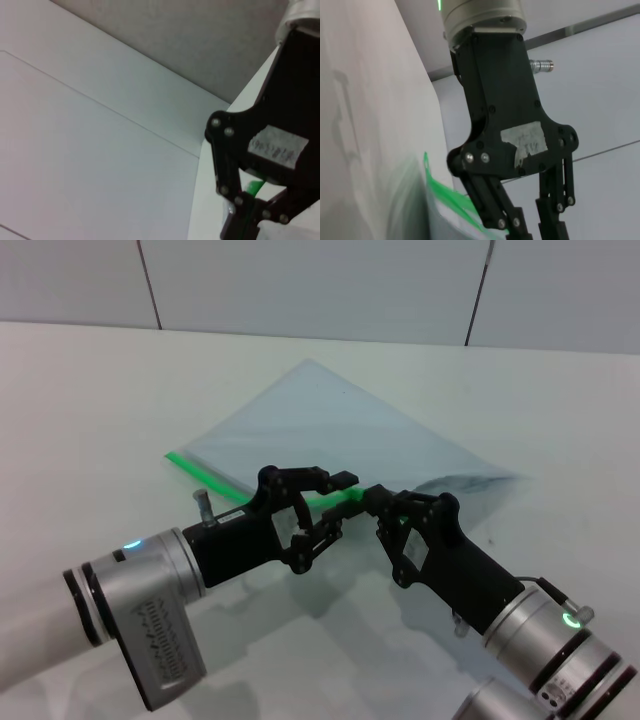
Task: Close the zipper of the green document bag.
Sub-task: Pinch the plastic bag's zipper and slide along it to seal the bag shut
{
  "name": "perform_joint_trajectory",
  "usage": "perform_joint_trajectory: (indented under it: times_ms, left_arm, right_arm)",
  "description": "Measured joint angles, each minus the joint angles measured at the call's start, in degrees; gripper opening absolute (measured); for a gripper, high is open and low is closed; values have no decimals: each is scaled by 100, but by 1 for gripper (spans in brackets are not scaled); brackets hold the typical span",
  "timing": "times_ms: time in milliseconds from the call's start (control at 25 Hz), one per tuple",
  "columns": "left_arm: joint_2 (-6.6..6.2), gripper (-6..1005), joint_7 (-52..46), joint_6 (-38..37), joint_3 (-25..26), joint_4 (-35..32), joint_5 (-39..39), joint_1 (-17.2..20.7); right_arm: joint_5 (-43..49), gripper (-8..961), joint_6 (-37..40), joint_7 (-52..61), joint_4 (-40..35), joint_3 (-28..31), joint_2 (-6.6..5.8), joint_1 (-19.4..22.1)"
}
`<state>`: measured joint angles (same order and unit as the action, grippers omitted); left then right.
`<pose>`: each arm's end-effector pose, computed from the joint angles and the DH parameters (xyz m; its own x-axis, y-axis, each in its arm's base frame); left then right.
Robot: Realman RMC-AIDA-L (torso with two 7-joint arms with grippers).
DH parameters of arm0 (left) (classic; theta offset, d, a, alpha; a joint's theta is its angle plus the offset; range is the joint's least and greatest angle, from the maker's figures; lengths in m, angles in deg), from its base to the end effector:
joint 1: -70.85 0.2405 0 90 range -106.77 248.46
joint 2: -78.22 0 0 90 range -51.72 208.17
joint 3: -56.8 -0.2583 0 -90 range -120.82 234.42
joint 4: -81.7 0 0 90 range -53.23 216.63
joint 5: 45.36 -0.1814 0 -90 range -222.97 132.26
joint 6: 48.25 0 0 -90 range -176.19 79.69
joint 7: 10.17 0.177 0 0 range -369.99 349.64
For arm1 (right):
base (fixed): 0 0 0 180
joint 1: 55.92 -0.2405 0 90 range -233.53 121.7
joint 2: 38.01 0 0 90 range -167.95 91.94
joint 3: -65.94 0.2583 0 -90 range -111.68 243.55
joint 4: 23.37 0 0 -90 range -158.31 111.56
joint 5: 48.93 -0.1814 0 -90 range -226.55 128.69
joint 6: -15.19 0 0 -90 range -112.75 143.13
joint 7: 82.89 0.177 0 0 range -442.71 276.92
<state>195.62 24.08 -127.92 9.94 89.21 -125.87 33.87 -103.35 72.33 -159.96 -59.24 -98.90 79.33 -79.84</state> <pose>-0.2189 0.3124 -0.0882 0.7046 -0.7095 -0.0067 -0.4555 -0.4450 -0.7710 0.1981 0.2821 -0.1295 0.7039 0.6381 0.3119 0.5631 -0.2337 -0.7926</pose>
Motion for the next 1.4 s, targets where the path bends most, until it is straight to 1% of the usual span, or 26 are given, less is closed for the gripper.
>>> perform_joint_trajectory:
  times_ms: [240,1360,1400]
  left_arm:
    - [6,272,2,-7,-5,117,-2,-20]
    - [-16,267,151,-5,26,75,20,-2]
    - [-16,213,152,-5,20,75,17,-4]
  right_arm:
    - [-39,18,30,0,0,4,-1,-10]
    - [81,18,-1,-1,1,-5,-1,20]
    - [81,18,-1,-1,1,-5,-1,20]
